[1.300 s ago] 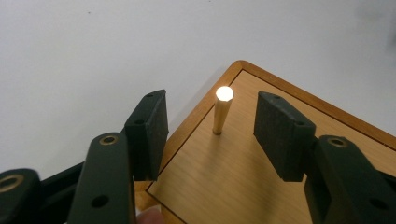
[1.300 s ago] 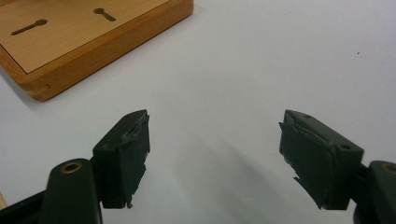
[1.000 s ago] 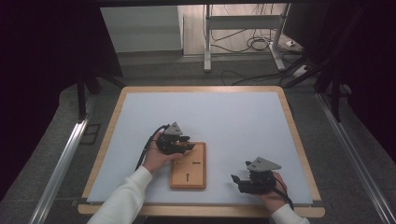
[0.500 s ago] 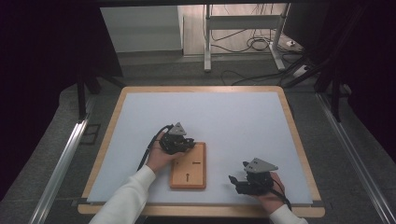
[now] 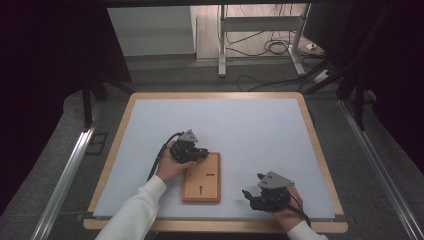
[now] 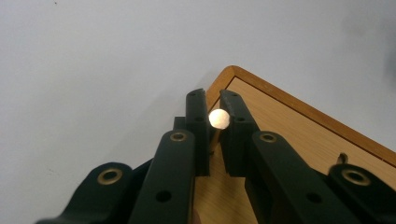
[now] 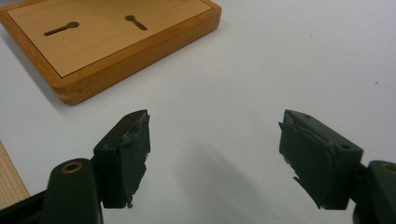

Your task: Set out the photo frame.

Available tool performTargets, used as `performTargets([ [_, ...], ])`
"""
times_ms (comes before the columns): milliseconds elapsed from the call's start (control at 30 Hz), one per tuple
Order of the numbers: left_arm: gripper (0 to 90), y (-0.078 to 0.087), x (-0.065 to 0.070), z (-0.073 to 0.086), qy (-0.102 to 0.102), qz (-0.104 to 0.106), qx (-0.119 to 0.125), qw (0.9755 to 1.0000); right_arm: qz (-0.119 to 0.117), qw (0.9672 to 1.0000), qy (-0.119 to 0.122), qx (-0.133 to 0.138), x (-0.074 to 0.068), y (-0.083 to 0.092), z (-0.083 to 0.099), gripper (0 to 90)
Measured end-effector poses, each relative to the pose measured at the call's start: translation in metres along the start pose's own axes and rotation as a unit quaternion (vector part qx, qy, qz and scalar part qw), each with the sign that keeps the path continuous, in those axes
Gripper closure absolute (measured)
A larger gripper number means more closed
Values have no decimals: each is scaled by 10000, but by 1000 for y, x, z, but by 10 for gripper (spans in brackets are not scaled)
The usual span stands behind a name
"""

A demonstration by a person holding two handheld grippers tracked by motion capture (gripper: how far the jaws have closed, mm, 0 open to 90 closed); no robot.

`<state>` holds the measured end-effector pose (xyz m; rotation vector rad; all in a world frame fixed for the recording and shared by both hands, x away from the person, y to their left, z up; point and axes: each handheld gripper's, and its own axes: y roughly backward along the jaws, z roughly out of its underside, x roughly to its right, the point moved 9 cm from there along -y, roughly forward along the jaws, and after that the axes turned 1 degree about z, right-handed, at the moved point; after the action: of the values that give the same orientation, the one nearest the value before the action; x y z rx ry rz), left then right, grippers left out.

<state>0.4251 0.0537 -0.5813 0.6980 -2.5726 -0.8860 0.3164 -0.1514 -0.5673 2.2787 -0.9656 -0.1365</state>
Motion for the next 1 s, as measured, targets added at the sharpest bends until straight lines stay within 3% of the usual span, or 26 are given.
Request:
performTargets([
  [100,827,0,0,0,27,57,-15,10000,33,9999,165,16,-3,0,-1,252],
  [367,820,0,-1,0,174,241,-72,9995,-19,9996,286,49,-10,-1,-3,251],
  [633,814,1,-3,-1,199,366,-162,9990,-37,9979,649,77,-22,-1,-6,236],
  [1000,809,1,-3,-1,313,487,-167,9982,-93,9972,743,28,-29,-3,-5,222],
])
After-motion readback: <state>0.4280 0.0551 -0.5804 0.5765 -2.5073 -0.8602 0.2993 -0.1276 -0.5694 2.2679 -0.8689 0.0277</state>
